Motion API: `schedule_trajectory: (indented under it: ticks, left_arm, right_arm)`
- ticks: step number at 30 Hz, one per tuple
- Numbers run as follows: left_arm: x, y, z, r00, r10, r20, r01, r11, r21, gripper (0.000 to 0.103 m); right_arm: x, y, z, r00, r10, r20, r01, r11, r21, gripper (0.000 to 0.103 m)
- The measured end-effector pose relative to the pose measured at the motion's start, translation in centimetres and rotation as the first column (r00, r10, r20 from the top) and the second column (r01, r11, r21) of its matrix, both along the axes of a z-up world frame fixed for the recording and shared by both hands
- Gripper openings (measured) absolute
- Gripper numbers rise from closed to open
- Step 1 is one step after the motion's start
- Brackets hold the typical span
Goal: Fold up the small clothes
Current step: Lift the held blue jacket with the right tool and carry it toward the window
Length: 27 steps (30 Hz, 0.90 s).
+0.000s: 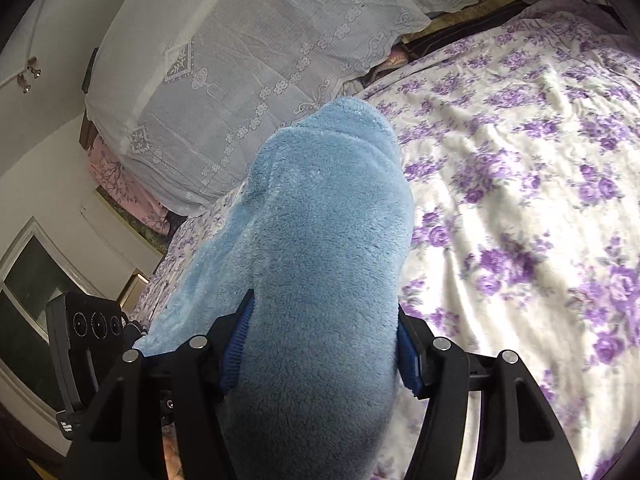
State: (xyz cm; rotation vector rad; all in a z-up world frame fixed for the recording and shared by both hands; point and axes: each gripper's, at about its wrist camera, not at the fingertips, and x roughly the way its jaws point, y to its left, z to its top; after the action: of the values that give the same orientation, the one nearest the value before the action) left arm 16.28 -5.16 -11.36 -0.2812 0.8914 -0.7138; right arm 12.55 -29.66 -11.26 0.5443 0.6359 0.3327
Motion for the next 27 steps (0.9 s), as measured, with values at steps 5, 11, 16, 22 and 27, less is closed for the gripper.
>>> schedule_trajectory:
  ticks: [5,11,16,22,27]
  left_arm:
    - [-0.9,-4.2,0.9,0.997,-0.083,0.006,0.083,0.997,-0.009,0.078]
    - [-2.1,-9.6,2.5,0.983,-0.179,0.039,0.179,0.984,0.002,0.078]
    - [-3.2,-13.7,3.7,0.968,-0.243,0.059,0.243,0.970,0.017,0.078]
    - [-4.4,-18.7,5.5,0.944,-0.319,0.088,0.316,0.948,0.050,0.078]
    - [-5.5,-23.0,6.7,0.921,-0.373,0.112,0.368,0.928,0.058,0.078]
  right_arm:
    - [-3.0,-3.9,1.3,0.997,-0.073,0.035,0.074,0.997,-0.014,0.062]
    - [-6.1,-9.0,2.6,0.983,-0.166,0.084,0.166,0.986,0.003,0.062]
    - [-8.4,-12.8,3.3,0.965,-0.235,0.118,0.234,0.972,0.019,0.062]
    - [-11.0,-17.2,4.4,0.939,-0.309,0.153,0.307,0.951,0.036,0.062]
    - [-13.2,-20.8,5.2,0.912,-0.367,0.185,0.366,0.930,0.040,0.062]
